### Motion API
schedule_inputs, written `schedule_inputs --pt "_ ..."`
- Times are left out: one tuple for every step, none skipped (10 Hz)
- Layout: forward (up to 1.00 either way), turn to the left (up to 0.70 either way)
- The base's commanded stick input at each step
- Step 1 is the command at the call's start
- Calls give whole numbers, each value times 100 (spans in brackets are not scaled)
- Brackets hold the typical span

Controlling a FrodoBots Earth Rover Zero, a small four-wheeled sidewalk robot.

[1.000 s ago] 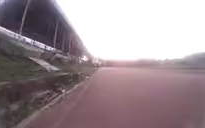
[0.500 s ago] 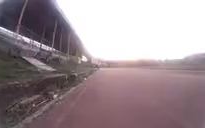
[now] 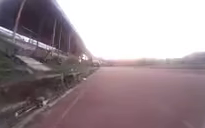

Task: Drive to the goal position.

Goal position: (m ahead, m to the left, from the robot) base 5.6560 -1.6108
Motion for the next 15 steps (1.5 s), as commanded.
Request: schedule_inputs --pt "70 0" --pt "70 -4" --pt "70 -12" --pt "70 -19" --pt "70 -27" --pt "70 -35" --pt "70 -25" --pt "70 -15" --pt "70 -4" --pt "70 0" --pt "70 0" --pt "70 0" --pt "70 0" --pt "70 0" --pt "70 0"
